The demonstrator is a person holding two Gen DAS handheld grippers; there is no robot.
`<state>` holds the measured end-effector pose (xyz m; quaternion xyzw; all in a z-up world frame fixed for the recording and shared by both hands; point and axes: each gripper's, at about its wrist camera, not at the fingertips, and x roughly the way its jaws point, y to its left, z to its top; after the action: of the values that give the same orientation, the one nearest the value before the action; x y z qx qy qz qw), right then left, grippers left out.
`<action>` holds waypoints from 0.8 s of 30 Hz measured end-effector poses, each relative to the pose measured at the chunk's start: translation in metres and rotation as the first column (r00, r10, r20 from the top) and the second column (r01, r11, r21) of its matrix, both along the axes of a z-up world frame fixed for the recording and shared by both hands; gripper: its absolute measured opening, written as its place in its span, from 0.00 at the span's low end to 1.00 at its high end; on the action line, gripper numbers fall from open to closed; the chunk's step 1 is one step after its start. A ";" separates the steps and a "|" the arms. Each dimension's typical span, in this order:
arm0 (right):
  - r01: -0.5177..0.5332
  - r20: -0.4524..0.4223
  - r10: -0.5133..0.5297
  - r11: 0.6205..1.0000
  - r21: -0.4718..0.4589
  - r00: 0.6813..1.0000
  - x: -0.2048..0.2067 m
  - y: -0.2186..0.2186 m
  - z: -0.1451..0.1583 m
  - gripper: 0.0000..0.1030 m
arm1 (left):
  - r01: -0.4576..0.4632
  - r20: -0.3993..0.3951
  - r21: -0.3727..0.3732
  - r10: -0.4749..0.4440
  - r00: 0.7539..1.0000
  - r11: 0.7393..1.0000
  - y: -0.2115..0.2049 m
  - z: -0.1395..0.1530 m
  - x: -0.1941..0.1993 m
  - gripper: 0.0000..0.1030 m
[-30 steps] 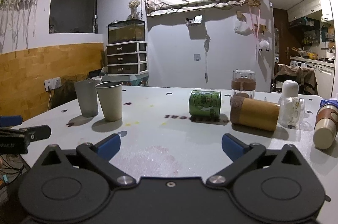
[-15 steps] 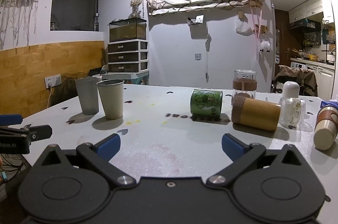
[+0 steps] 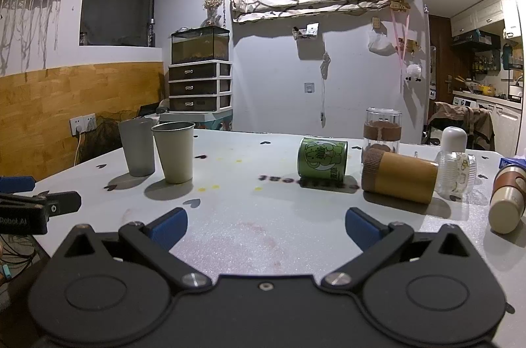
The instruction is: Flip cup upright
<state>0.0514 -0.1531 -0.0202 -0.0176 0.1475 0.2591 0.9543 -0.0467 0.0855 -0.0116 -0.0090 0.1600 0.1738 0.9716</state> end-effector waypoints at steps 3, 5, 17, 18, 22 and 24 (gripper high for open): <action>0.000 0.000 0.000 1.000 -0.001 1.000 0.000 0.000 0.000 1.00 | 0.000 0.000 0.000 0.000 1.000 1.000 0.000 0.000 0.000 1.00; 0.001 0.001 -0.001 1.000 -0.001 1.000 0.000 0.001 0.001 1.00 | -0.001 0.000 0.000 0.001 1.000 1.000 0.000 0.000 0.000 1.00; 0.001 0.001 -0.001 1.000 -0.001 1.000 0.000 0.001 0.001 1.00 | -0.003 -0.002 -0.006 0.003 1.000 1.000 0.003 0.000 -0.001 1.00; 0.000 0.001 0.000 1.000 -0.002 1.000 0.000 0.001 0.001 1.00 | -0.004 -0.002 -0.005 0.004 1.000 1.000 0.003 0.000 -0.001 1.00; 0.001 0.001 -0.001 1.000 -0.002 1.000 0.000 0.001 0.001 1.00 | -0.004 -0.002 -0.004 0.004 1.000 1.000 0.003 0.000 -0.001 1.00; 0.000 0.001 0.000 1.000 -0.001 1.000 0.000 0.001 0.001 1.00 | -0.004 -0.002 -0.005 0.004 1.000 1.000 0.003 0.000 -0.001 1.00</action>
<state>0.0515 -0.1525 -0.0194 -0.0182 0.1471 0.2592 0.9544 -0.0475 0.0885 -0.0113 -0.0114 0.1614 0.1752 0.9711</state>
